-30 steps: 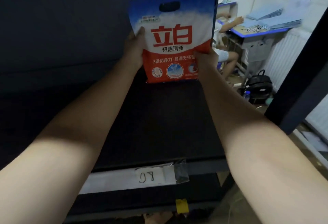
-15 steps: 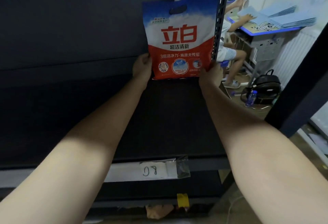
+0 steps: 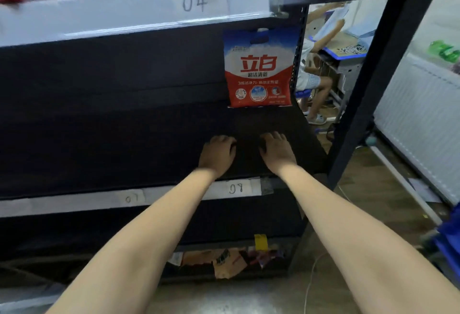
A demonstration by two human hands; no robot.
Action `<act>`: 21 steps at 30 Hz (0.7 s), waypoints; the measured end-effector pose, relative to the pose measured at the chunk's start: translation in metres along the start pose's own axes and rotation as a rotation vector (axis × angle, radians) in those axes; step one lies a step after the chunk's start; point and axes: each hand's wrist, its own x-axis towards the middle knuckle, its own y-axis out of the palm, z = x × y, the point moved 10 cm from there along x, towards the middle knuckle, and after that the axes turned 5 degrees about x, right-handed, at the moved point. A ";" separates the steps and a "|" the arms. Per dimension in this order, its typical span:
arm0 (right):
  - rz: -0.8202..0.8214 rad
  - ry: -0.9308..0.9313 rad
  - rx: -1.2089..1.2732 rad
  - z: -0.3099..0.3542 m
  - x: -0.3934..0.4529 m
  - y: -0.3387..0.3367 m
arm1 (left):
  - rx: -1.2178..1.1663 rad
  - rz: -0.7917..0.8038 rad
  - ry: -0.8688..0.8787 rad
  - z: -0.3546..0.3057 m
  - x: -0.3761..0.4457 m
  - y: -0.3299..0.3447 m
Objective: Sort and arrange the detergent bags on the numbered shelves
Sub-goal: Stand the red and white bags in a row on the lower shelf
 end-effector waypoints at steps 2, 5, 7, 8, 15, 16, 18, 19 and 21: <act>0.028 0.010 -0.030 0.012 -0.026 -0.003 | 0.068 0.035 0.027 -0.003 -0.023 -0.012; 0.027 -0.065 -0.080 0.042 -0.065 -0.015 | 0.152 0.011 0.108 -0.002 -0.059 -0.040; 0.020 -0.089 -0.084 0.060 -0.085 -0.032 | 0.186 -0.049 0.182 -0.002 -0.081 -0.066; 0.008 -0.102 -0.084 0.070 -0.092 -0.043 | 0.204 -0.086 0.215 -0.003 -0.092 -0.082; -0.157 -0.261 -0.047 0.144 -0.143 -0.148 | 0.186 -0.329 0.432 -0.022 -0.151 -0.198; -0.194 -0.286 -0.049 0.154 -0.148 -0.167 | 0.169 -0.370 0.461 -0.025 -0.158 -0.217; -0.280 -0.330 -0.059 0.173 -0.153 -0.206 | 0.127 -0.457 0.497 -0.031 -0.166 -0.256; -0.323 -0.346 -0.060 0.182 -0.154 -0.225 | 0.106 -0.498 0.498 -0.032 -0.167 -0.275; -0.407 -0.360 -0.056 0.195 -0.152 -0.260 | 0.038 -0.562 0.470 -0.033 -0.164 -0.309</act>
